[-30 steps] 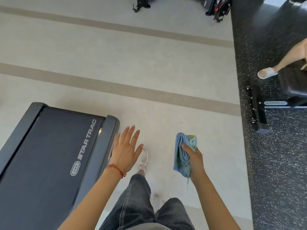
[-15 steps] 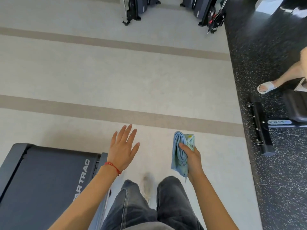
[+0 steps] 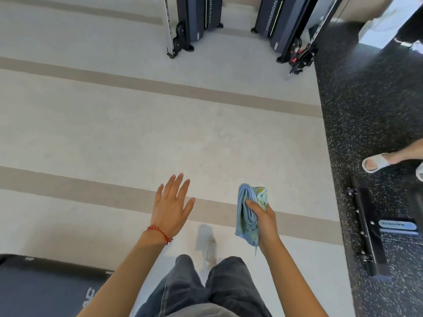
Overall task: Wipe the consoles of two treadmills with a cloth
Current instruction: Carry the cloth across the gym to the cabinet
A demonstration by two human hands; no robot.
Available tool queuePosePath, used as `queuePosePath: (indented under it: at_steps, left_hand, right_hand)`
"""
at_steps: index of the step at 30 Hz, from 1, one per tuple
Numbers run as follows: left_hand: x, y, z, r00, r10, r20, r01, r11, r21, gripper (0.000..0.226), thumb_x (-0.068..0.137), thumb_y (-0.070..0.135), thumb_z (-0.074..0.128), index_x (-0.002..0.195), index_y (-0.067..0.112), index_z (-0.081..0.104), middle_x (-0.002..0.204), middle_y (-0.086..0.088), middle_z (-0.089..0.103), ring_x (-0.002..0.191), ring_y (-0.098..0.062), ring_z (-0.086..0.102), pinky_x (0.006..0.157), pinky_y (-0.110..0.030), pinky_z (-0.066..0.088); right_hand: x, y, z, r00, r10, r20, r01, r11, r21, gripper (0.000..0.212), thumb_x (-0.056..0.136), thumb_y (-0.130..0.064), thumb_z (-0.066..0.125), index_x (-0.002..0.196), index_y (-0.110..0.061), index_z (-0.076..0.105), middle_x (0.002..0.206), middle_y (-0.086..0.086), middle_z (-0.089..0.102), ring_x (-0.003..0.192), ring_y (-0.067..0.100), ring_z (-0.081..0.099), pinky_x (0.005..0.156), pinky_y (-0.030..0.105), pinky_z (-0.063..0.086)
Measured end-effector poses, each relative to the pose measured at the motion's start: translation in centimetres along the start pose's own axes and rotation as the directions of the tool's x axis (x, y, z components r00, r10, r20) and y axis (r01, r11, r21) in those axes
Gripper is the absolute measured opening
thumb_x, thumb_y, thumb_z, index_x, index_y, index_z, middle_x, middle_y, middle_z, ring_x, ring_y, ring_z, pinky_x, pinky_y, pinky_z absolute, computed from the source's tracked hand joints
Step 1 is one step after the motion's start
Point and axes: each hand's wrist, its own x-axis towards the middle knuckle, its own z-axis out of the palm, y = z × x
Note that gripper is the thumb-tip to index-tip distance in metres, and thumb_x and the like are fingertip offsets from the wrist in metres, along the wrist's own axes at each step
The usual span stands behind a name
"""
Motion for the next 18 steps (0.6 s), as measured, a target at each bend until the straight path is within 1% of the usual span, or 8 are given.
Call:
queuePosePath:
  at_steps: [2,5,9,12,16,18]
  left_hand:
    - [3.9,-0.2,-0.8,1.000,-0.016,-0.004,0.016,1.000,-0.004,0.067,0.099,0.050,0.012,0.129,0.007,0.054,0.136,-0.016,0.049,0.125,-0.036,0.045,0.099,-0.052,0.030]
    - [9.0,-1.2,-1.8,0.999,-0.040,-0.025,0.039,0.999,-0.020,0.066,0.098,0.050,0.013,0.130,0.008,0.053,0.137,-0.016,0.048,0.126,-0.034,0.043,0.100,-0.050,0.028]
    - [15.4,-3.4,-2.6,0.998,-0.053,-0.047,0.051,0.998,-0.044,0.065,0.099,0.050,0.013,0.131,0.009,0.051,0.139,-0.014,0.047,0.128,-0.032,0.040,0.100,-0.050,0.027]
    - [21.0,-5.8,-2.9,0.995,-0.066,-0.069,0.061,0.996,-0.068,0.065,0.099,0.049,0.013,0.130,0.009,0.053,0.138,-0.014,0.048,0.127,-0.030,0.041,0.101,-0.050,0.027]
    - [28.6,-9.5,-4.1,0.997,-0.054,-0.045,0.051,0.997,-0.065,0.066,0.100,0.047,0.013,0.124,0.004,0.057,0.132,-0.018,0.052,0.122,-0.035,0.049,0.094,-0.055,0.039]
    - [32.0,-11.5,-5.2,0.997,-0.066,-0.039,0.064,0.997,-0.052,0.068,0.099,0.048,0.011,0.125,0.005,0.057,0.132,-0.017,0.052,0.121,-0.035,0.050,0.093,-0.055,0.041]
  right_hand:
    - [2.8,-3.1,1.4,1.000,-0.020,0.011,0.020,1.000,-0.021,0.016,0.086,-0.013,0.061,0.102,-0.009,0.062,0.089,0.011,0.067,0.077,0.027,0.063,0.070,0.033,0.053]
    - [6.6,-7.1,3.8,0.999,-0.034,0.026,0.035,0.999,-0.038,0.016,0.086,-0.014,0.061,0.102,-0.010,0.062,0.088,0.009,0.067,0.076,0.025,0.063,0.064,0.029,0.053]
    - [11.5,-11.0,7.7,0.998,-0.028,0.050,0.030,0.999,-0.040,0.008,0.086,-0.014,0.061,0.094,-0.015,0.063,0.086,0.008,0.068,0.075,0.023,0.064,0.063,0.028,0.053]
    - [15.9,-13.7,11.6,0.998,-0.030,0.046,0.032,0.998,-0.051,0.007,0.086,-0.014,0.061,0.092,-0.015,0.063,0.084,0.007,0.068,0.073,0.022,0.064,0.061,0.027,0.054]
    - [21.5,-17.6,17.7,0.999,-0.022,0.045,0.025,0.999,-0.048,0.013,0.086,-0.013,0.062,0.098,-0.010,0.062,0.084,0.008,0.067,0.073,0.023,0.064,0.063,0.029,0.053]
    - [23.8,-19.7,21.0,0.998,-0.021,0.063,0.024,0.998,-0.052,0.016,0.085,-0.013,0.062,0.101,-0.009,0.062,0.086,0.009,0.067,0.074,0.024,0.064,0.062,0.028,0.054]
